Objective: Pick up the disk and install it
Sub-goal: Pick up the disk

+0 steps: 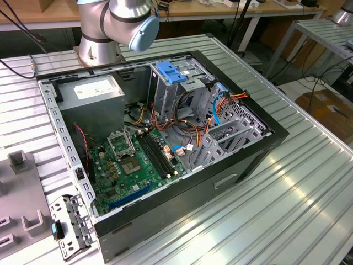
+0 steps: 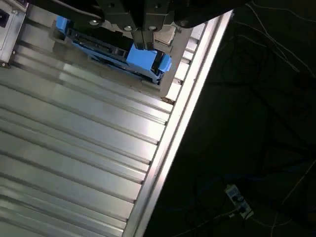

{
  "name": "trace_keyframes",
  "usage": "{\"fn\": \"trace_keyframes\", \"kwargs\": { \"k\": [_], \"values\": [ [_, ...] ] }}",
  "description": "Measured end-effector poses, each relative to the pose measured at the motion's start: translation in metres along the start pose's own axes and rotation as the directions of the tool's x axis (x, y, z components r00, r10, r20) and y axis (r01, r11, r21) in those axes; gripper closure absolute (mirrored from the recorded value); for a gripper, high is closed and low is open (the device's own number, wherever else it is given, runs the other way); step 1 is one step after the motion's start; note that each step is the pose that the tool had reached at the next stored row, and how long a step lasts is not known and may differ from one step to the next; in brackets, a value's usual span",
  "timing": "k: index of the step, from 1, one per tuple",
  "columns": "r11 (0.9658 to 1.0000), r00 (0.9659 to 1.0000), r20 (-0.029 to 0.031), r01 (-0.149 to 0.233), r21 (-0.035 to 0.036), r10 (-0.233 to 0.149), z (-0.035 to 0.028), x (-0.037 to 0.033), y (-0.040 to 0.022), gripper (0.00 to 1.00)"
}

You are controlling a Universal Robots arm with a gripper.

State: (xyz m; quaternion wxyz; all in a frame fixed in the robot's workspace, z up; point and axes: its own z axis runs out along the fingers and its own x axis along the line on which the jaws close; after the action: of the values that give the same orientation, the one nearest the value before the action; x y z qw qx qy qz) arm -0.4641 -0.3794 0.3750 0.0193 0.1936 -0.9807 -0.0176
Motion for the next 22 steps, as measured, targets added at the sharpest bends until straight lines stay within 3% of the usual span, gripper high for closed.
{"fn": "trace_keyframes", "kwargs": {
  "k": [1,7,8,14,18,22],
  "values": [
    [0.9986,0.9986,-0.0022,0.053,0.0015,-0.053,0.0,0.0,0.0,0.89],
    [0.9907,0.9907,-0.006,0.136,0.0036,-0.136,0.0,0.0,0.0,0.89],
    [0.9869,0.9869,-0.0072,0.161,0.0043,-0.161,0.0,0.0,0.0,0.89],
    [0.9719,0.9719,-0.0107,0.235,0.006,-0.235,0.0,0.0,0.0,0.89],
    [0.9593,0.9593,-0.013,0.282,0.0069,-0.282,0.0,0.0,0.0,0.89],
    [0.9426,0.9425,-0.0157,0.334,0.0078,-0.334,0.0,0.0,0.0,0.89]
  ]
}}
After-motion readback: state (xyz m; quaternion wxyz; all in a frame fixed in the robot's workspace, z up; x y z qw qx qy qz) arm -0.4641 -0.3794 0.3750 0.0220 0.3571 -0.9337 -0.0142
